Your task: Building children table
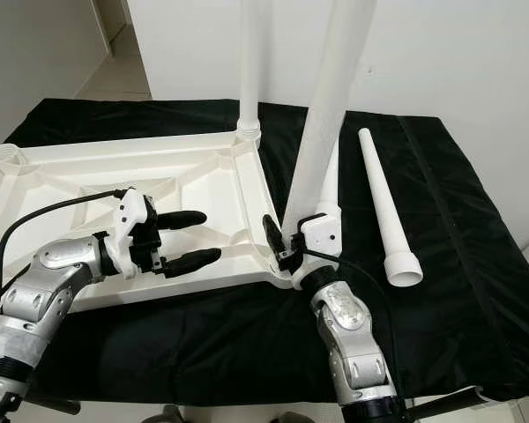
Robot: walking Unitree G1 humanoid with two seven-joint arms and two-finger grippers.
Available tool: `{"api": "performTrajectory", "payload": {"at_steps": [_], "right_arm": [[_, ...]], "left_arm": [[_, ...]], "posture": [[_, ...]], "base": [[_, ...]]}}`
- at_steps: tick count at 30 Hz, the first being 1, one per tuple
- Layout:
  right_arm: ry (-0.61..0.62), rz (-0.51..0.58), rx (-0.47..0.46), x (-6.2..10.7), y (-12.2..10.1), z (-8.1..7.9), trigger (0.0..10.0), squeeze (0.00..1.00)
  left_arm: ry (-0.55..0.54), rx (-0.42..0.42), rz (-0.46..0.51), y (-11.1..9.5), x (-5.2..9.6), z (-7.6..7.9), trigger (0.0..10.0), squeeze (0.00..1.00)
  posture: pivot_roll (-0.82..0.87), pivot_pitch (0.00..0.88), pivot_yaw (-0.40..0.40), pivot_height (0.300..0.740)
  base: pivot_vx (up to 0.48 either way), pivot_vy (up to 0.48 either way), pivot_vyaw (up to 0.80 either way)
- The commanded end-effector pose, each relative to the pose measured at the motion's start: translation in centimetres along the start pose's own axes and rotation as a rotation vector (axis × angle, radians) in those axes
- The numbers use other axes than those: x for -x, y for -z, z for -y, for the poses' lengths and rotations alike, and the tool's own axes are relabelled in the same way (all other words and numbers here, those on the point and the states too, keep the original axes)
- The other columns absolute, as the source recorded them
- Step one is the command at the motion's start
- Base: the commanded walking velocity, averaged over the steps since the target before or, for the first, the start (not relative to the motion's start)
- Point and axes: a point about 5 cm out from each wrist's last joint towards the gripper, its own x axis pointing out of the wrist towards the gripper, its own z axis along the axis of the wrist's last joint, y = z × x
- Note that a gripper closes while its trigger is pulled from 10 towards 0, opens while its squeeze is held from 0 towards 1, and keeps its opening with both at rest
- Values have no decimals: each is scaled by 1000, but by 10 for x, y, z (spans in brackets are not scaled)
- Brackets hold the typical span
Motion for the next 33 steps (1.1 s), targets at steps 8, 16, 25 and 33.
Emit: {"api": "performTrajectory", "payload": {"at_steps": [8,16,25,33], "right_arm": [[115,-167,-102,7,25,16,10000,0],[158,-137,-43,8,25,12,10000,0],[190,-157,-55,10,30,10,10000,0],[326,-160,-113,9,34,11,10000,0]], "left_arm": [[30,-3,0,-2,1,-1,10000,0],[24,-6,2,-2,0,-2,10000,0],[21,-2,3,-2,0,-2,10000,0],[15,0,1,-2,3,-3,10000,0]], "posture": [[35,15,7,740],[35,15,4,740],[33,18,2,740],[40,21,0,740]], "base": [[0,0,0],[0,0,0],[0,0,0],[0,0,0]]}}
